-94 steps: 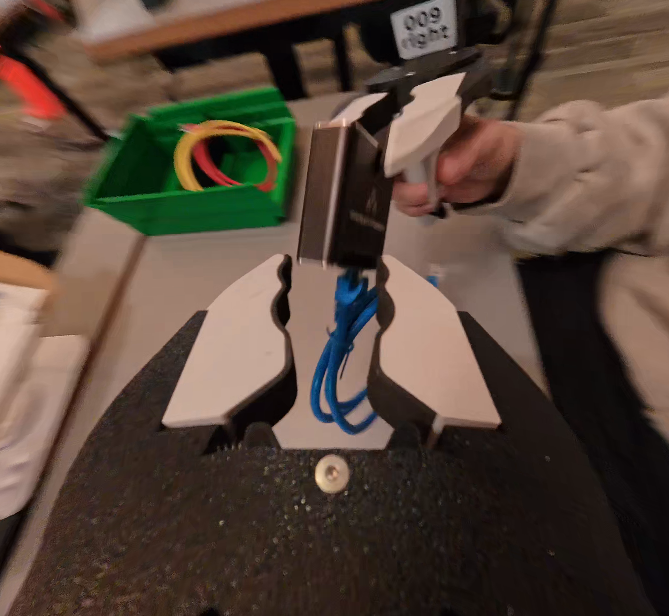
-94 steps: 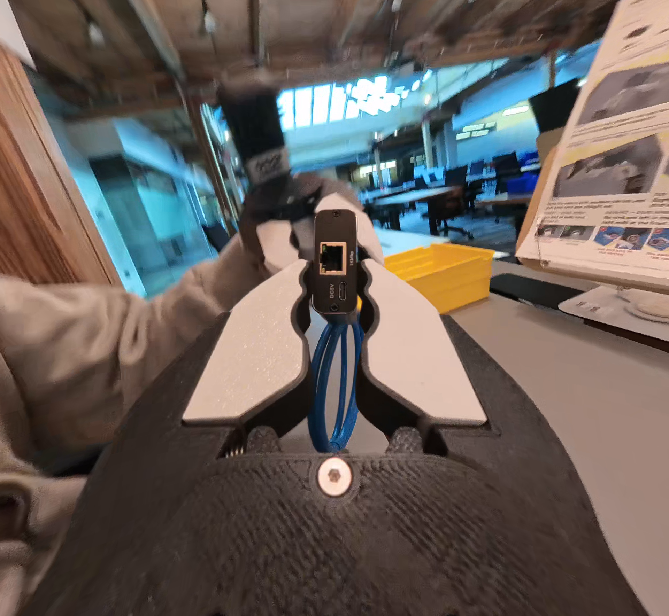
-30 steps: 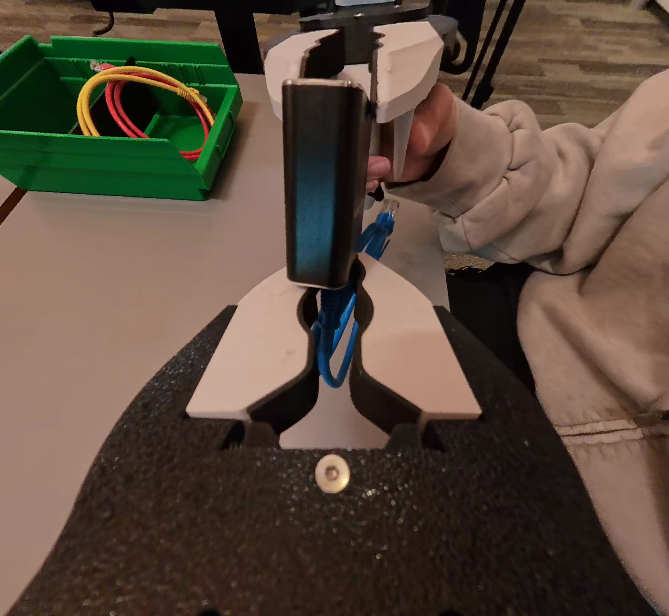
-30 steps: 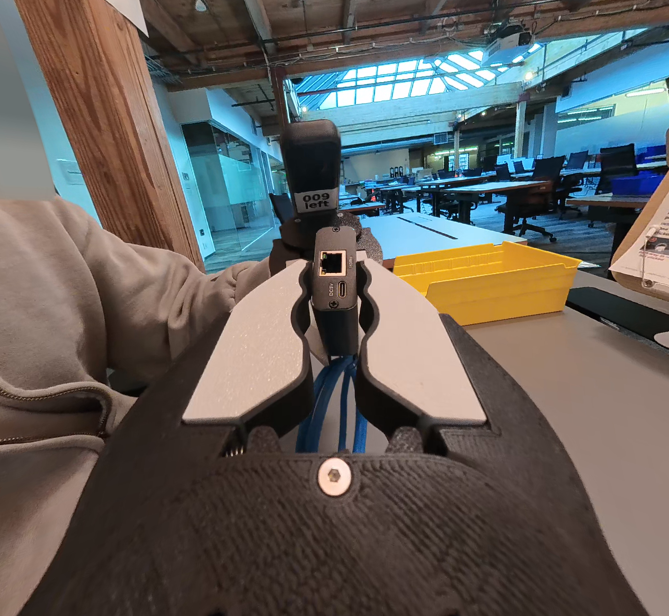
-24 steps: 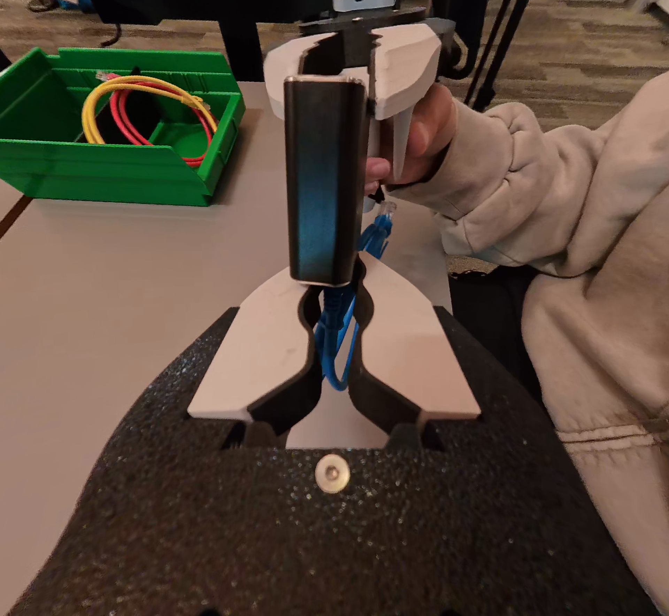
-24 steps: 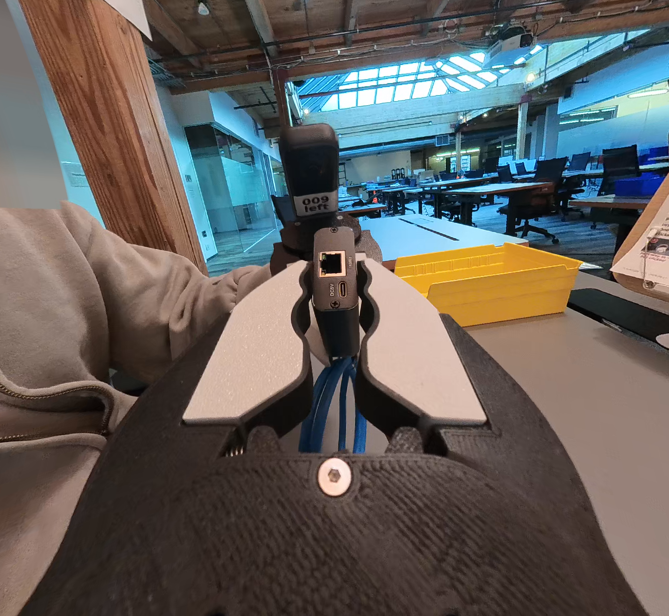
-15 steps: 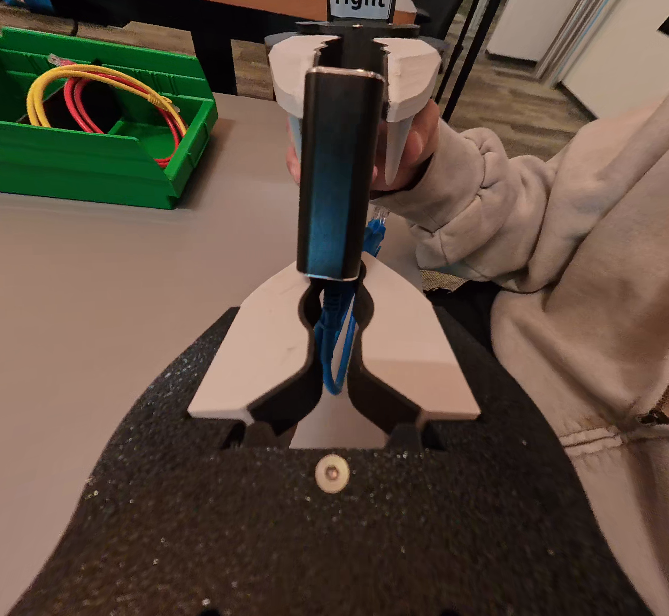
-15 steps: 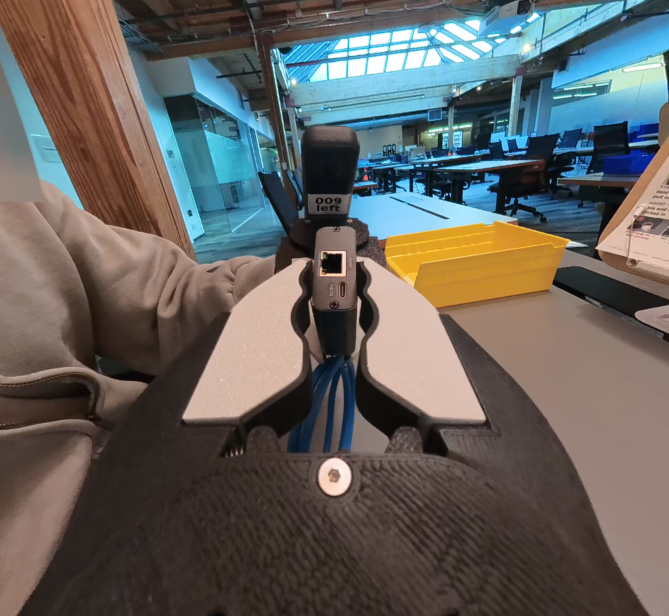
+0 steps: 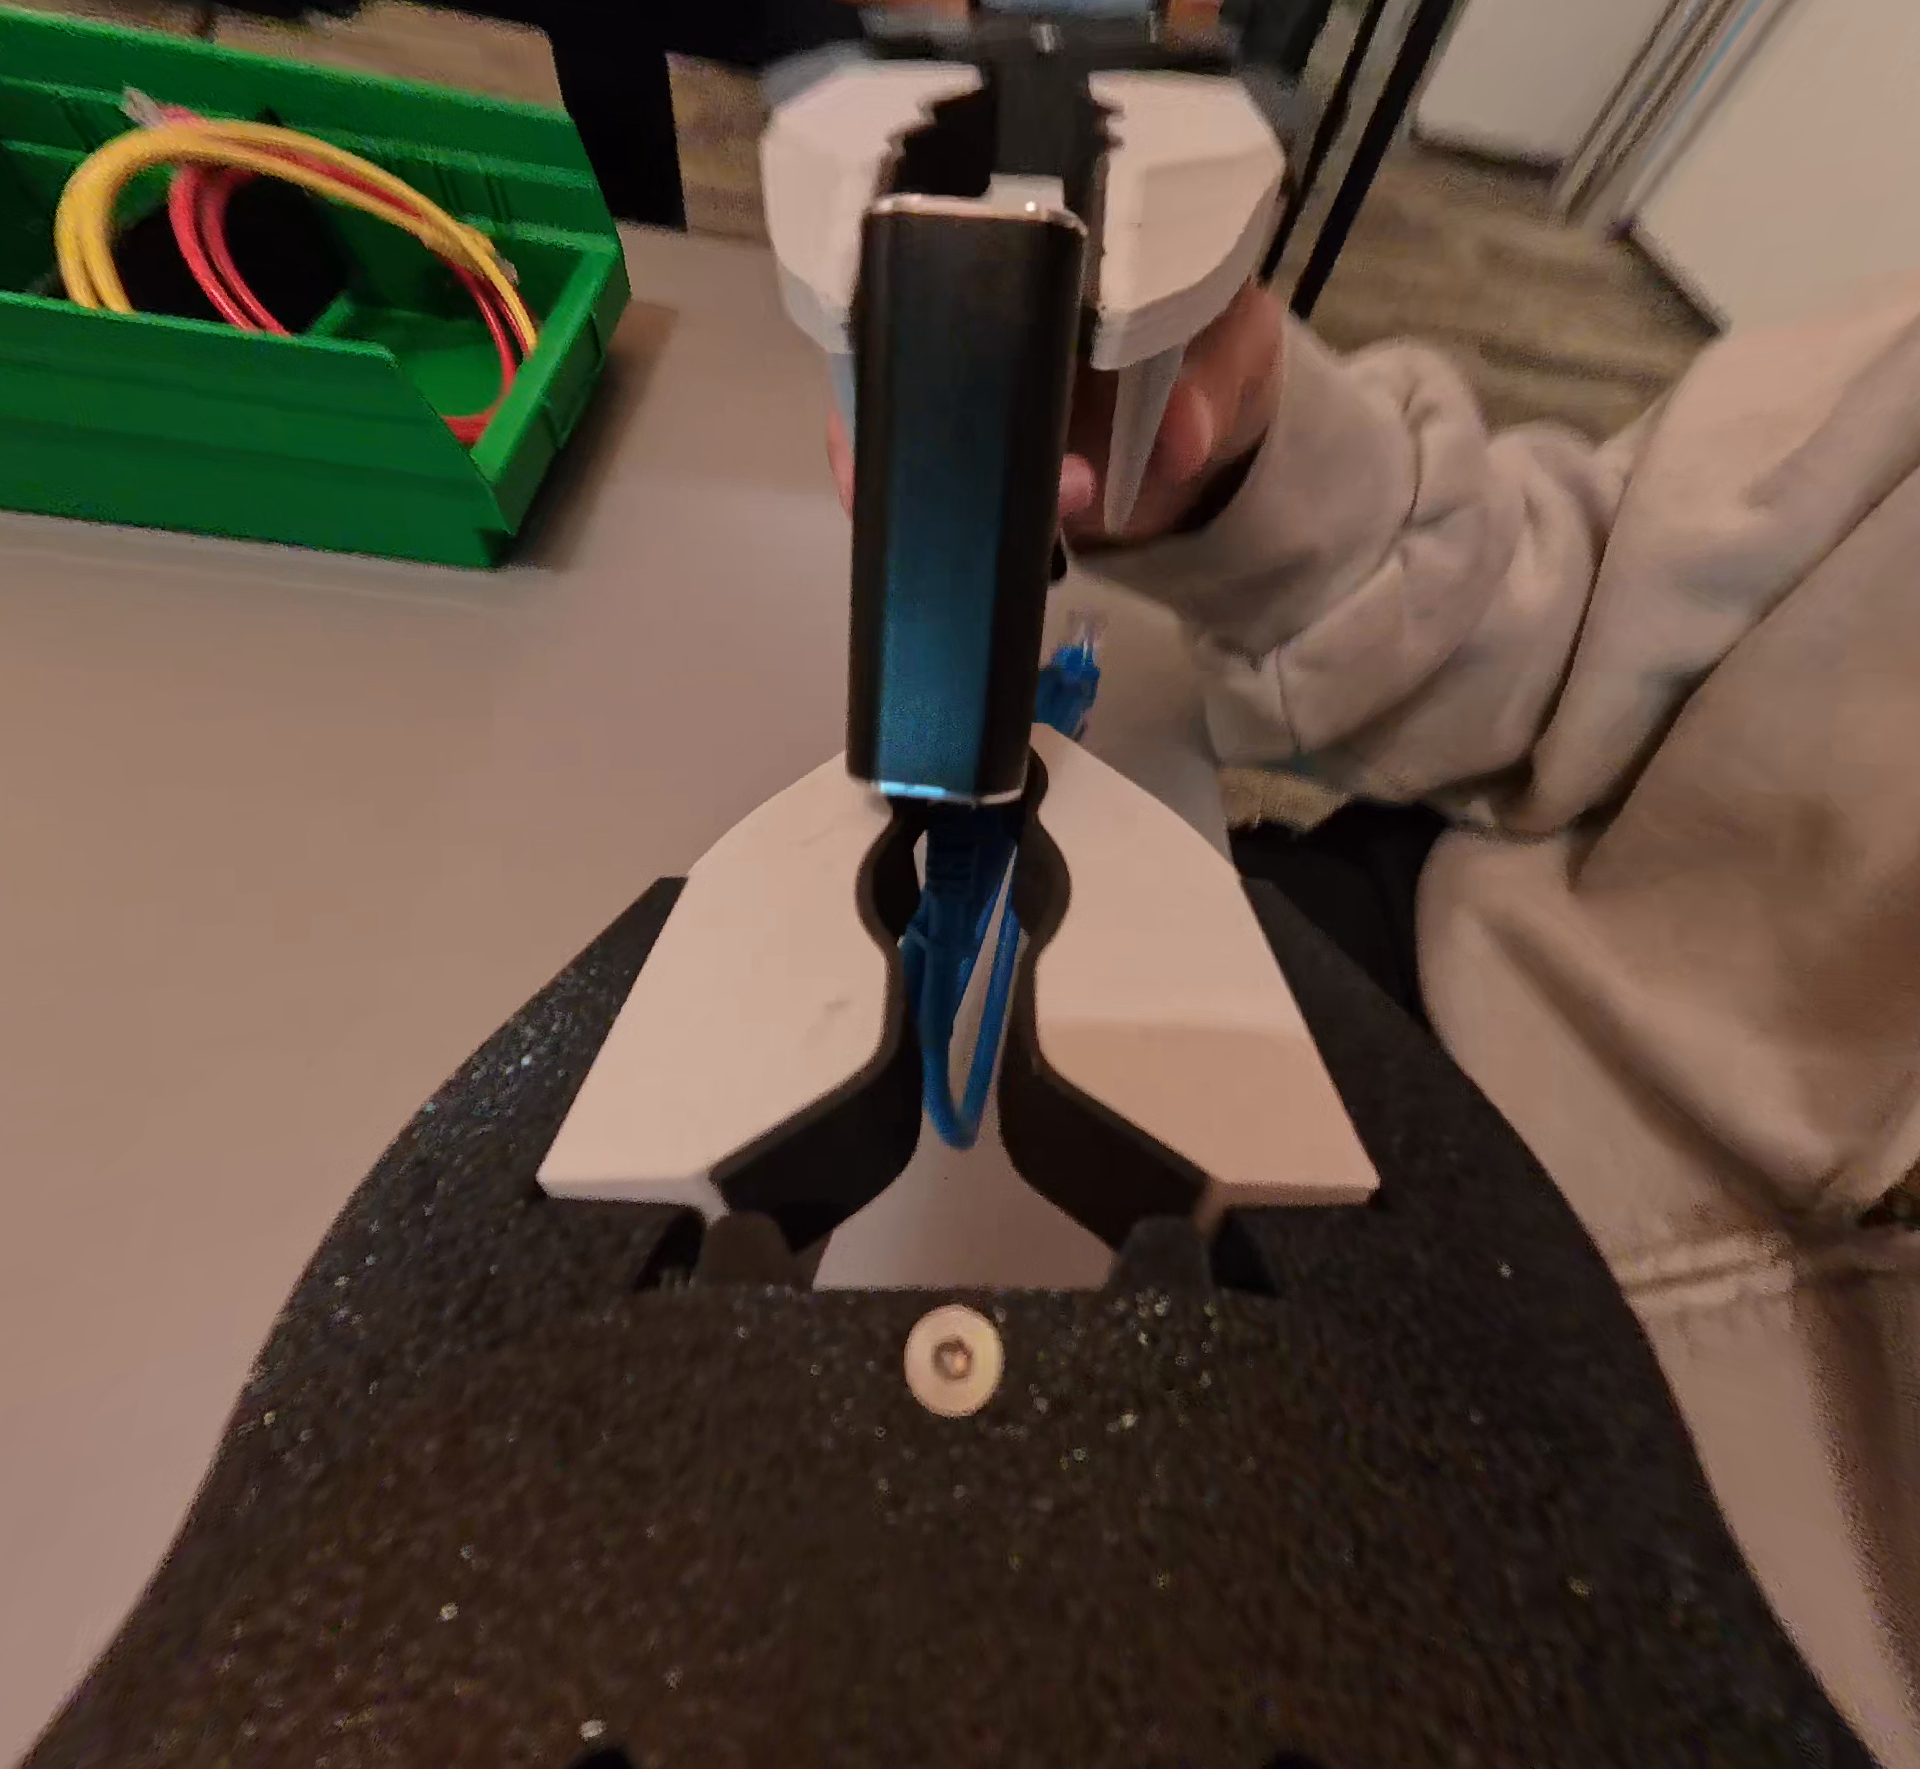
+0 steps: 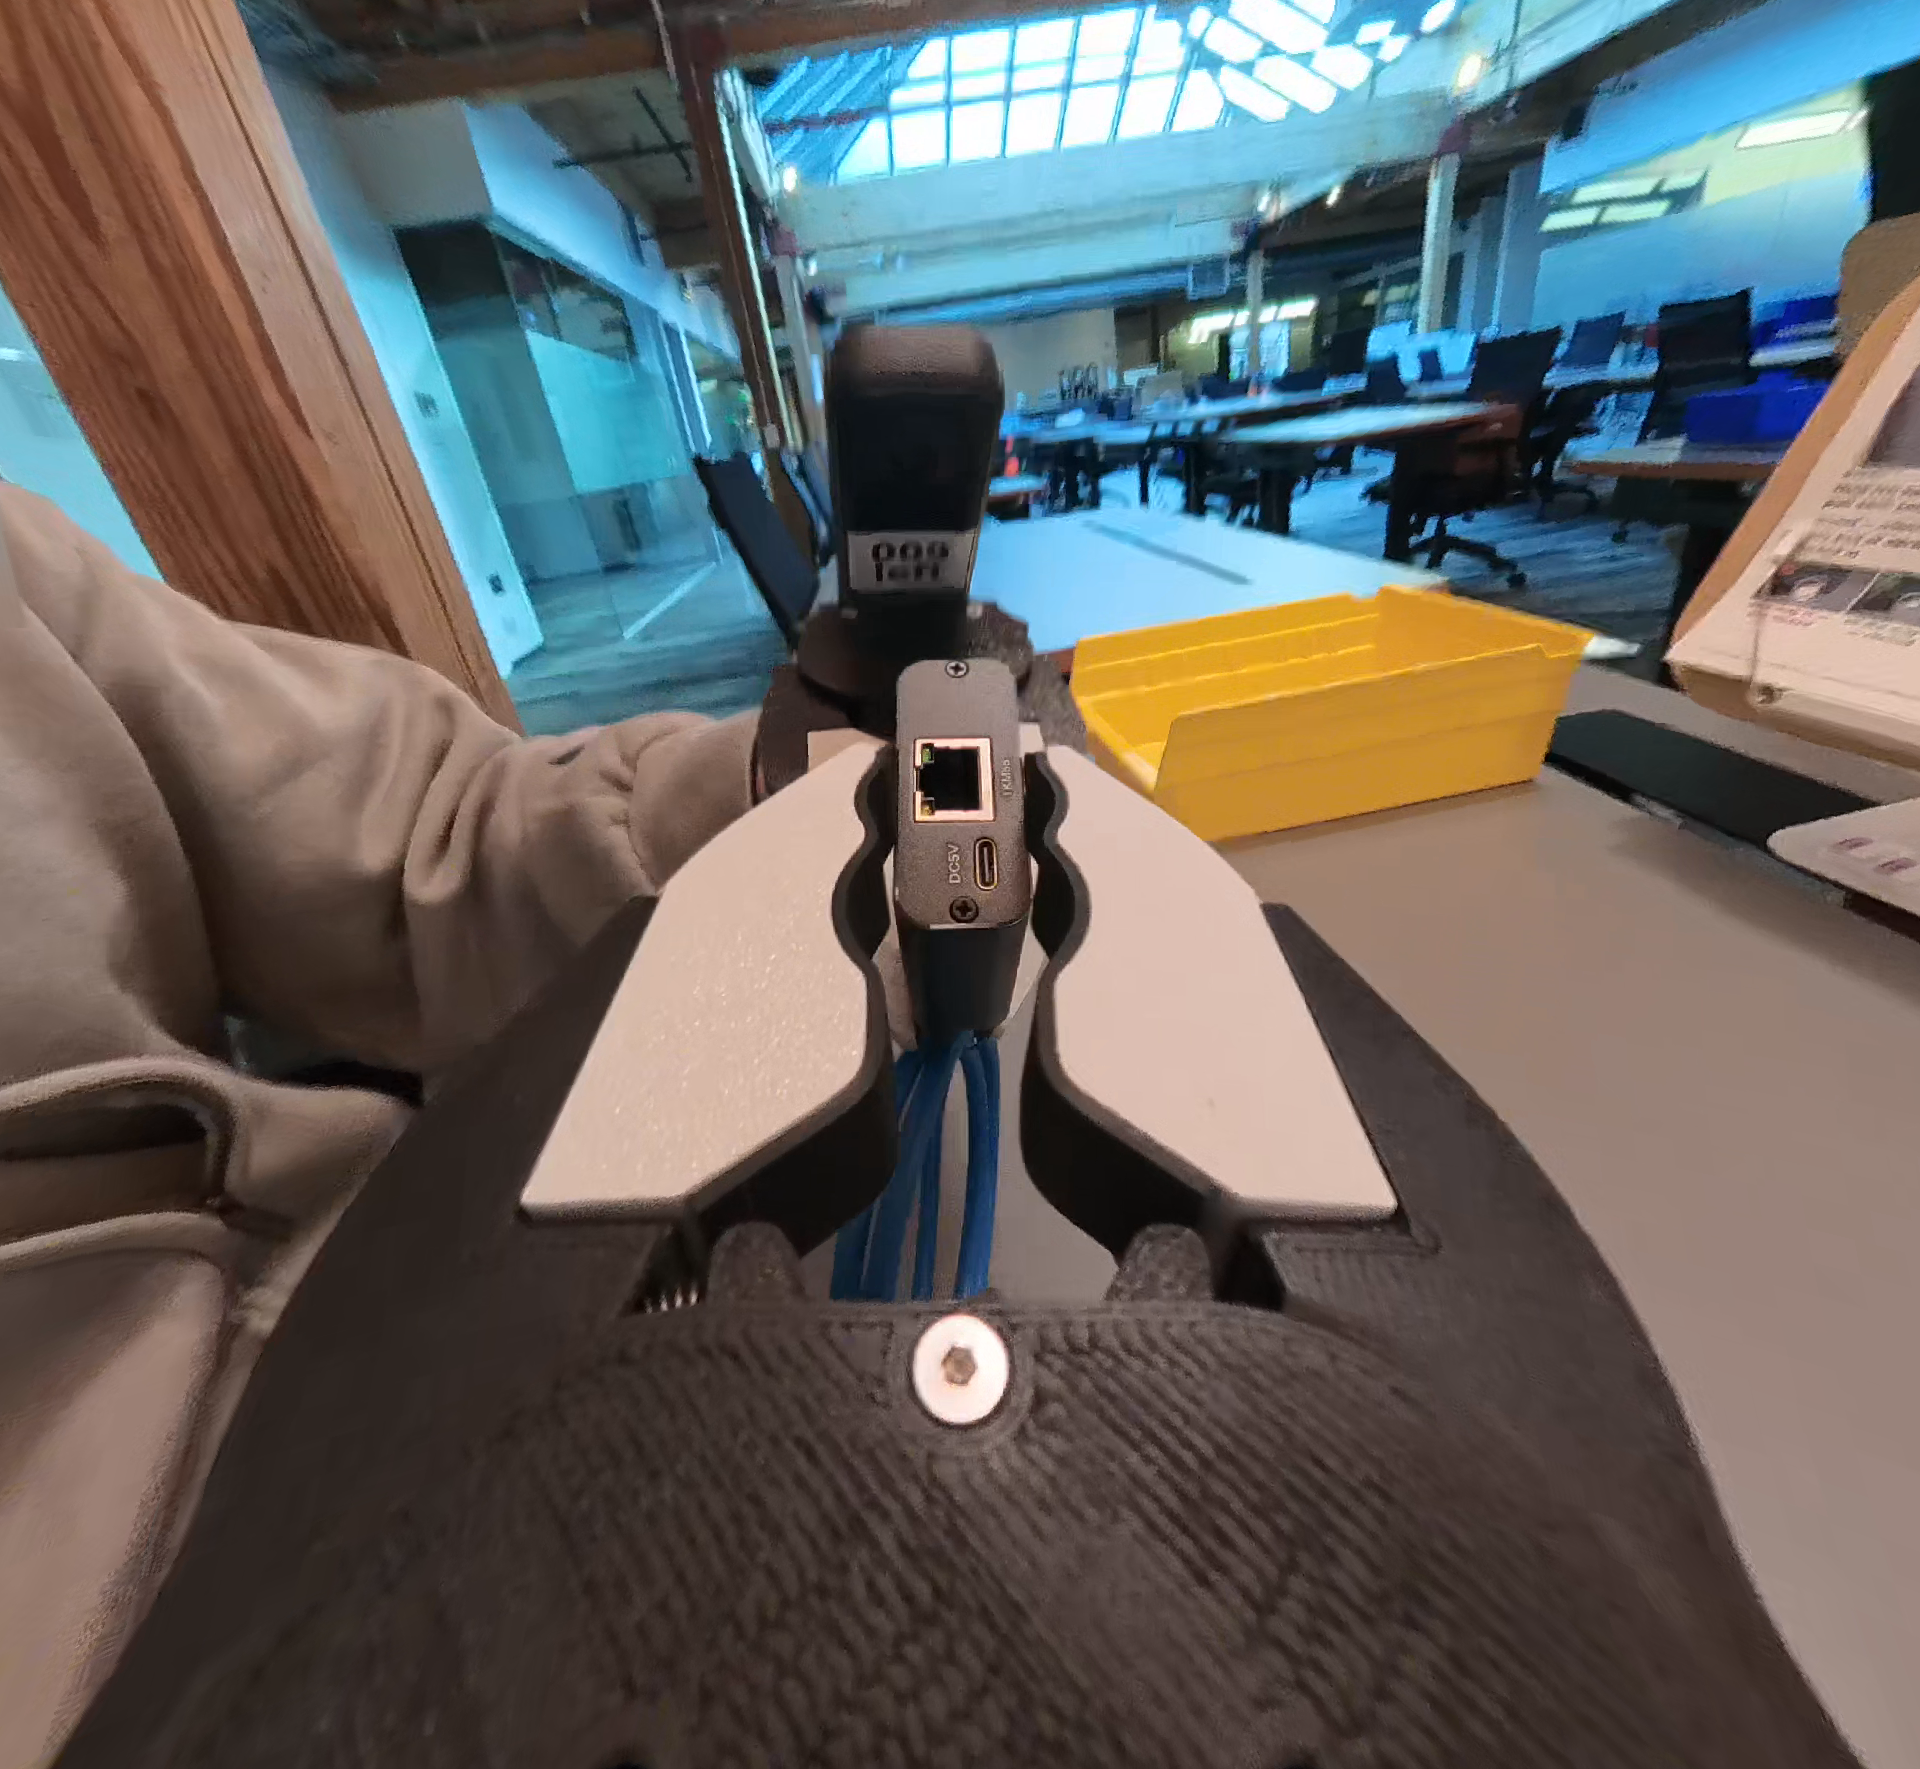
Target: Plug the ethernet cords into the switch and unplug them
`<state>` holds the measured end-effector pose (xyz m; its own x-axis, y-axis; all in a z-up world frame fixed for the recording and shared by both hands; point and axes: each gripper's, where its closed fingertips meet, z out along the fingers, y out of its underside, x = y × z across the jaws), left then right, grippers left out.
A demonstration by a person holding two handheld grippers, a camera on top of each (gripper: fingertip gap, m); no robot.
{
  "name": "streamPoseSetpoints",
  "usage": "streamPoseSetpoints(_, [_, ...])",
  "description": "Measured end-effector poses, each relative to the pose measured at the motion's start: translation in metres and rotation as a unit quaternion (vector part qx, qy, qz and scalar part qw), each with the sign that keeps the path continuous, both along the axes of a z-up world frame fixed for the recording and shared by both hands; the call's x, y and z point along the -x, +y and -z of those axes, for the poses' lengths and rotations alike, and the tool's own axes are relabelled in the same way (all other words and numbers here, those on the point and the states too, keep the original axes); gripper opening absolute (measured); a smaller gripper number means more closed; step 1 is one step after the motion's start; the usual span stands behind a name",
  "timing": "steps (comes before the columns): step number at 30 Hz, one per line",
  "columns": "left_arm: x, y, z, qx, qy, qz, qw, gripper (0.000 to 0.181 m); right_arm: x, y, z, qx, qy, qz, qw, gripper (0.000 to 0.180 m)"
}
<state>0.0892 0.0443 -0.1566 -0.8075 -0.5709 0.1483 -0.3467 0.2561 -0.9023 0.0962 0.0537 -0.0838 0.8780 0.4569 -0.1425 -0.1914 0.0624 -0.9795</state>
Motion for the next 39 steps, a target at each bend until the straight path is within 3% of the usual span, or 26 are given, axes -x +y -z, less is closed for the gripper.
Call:
streamPoseSetpoints(3, [0.000,-0.001,-0.019,0.072,-0.012,-0.013,0.997,0.013,-0.007,-0.003,-0.012,-0.040,0.049,0.003,0.998,0.024])
streamPoseSetpoints(8, [-0.003,0.008,-0.035,0.100,-0.062,-0.072,0.990,0.017,-0.008,-0.006,-0.020,-0.060,0.043,0.017,0.997,0.024])
streamPoseSetpoints(15, [-0.003,0.010,-0.032,0.055,-0.072,-0.100,0.991,0.022,-0.009,-0.006,-0.021,-0.065,0.068,0.006,0.996,0.024])
streamPoseSetpoints(26, [-0.008,0.009,-0.041,0.114,-0.092,-0.130,0.981,0.013,-0.013,-0.010,-0.027,-0.085,0.082,0.015,0.993,0.024])
streamPoseSetpoints(39, [-0.011,0.003,-0.031,0.080,-0.077,-0.130,0.985,0.013,-0.008,-0.008,-0.024,-0.079,0.065,0.010,0.995,0.024])
